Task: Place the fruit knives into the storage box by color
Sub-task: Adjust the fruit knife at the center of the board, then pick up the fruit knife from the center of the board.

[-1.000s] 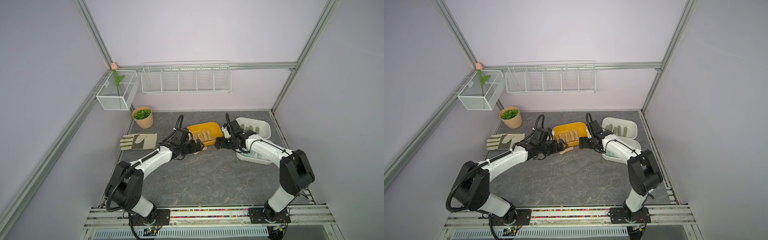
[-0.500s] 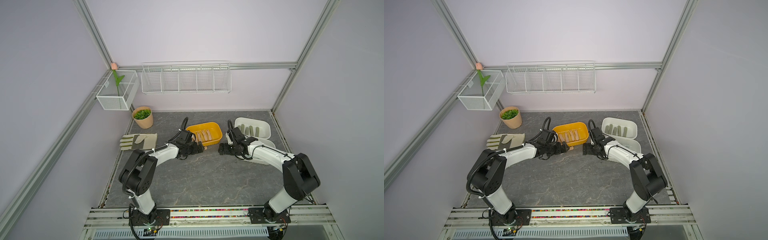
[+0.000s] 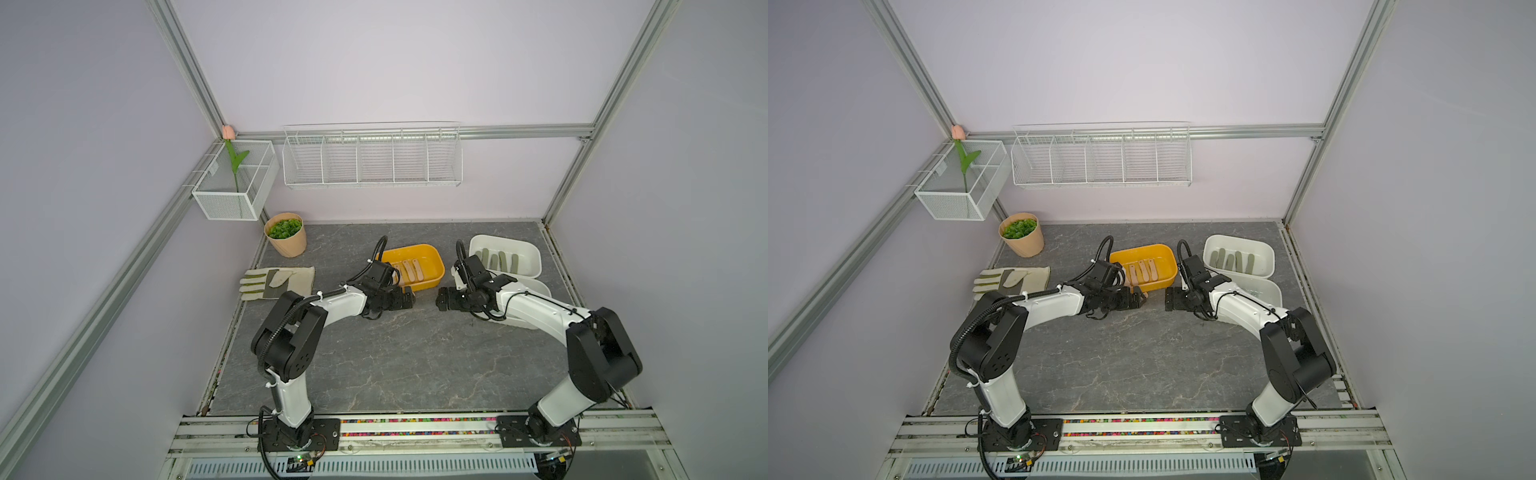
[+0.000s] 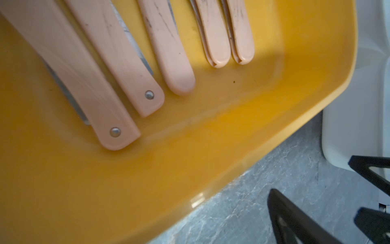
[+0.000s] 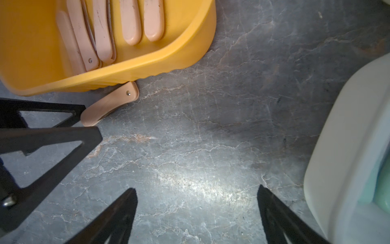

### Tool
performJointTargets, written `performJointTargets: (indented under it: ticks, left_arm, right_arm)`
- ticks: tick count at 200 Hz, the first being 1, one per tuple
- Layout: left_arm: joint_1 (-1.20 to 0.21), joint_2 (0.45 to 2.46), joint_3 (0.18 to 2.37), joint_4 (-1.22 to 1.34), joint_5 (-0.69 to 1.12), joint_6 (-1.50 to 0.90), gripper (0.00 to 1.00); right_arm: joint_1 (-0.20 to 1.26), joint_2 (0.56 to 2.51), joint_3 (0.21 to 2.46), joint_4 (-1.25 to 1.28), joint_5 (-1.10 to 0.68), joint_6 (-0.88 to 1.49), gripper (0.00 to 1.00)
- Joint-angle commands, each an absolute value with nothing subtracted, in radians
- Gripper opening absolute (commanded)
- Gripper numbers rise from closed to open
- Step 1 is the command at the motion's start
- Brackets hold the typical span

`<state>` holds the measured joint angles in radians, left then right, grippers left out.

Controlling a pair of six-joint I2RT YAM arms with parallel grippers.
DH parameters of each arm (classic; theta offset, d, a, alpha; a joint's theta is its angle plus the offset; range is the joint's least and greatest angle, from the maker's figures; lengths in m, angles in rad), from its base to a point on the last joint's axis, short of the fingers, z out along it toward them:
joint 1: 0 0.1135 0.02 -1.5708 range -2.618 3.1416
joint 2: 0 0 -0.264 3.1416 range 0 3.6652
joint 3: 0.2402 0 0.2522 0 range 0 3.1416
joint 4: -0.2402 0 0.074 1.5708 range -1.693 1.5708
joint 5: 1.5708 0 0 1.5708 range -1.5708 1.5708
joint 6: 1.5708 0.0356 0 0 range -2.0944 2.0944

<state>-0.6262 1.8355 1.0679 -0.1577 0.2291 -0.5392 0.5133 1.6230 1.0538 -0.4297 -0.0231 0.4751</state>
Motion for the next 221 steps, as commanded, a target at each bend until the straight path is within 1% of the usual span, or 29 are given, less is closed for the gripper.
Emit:
performJointTargets:
  ticks: [1,72,121,154,175,221]
  left_arm:
    - [-0.659,1.856,1.085,-0.152,0.255,-0.527,0.99]
    - [-0.759,1.788,1.030,-0.079,0.303,-0.600,0.99]
    - [-0.756,1.634,0.997,-0.060,0.185,-0.605,0.99]
    - [-0.731,1.543,0.993,-0.077,0.129,-0.619,0.99]
    - [-0.691,1.489,0.980,-0.087,0.111,-0.641,0.99]
    - [-0.594,1.353,0.926,-0.083,0.094,-0.645,0.99]
  right_arm:
    - [0.517,1.596,1.032,-0.445,-0.021,0.498,0.92]
    - [0.490,1.571,1.008,-0.466,0.020,0.528,0.92]
    - [0.469,1.558,1.005,-0.456,-0.026,0.536,0.91]
    - [0.472,1.592,1.035,-0.456,-0.079,0.531,0.88]
    - [0.490,1.627,1.072,-0.463,-0.097,0.533,0.87]
    - [0.599,1.763,1.204,-0.534,-0.027,0.575,0.86]
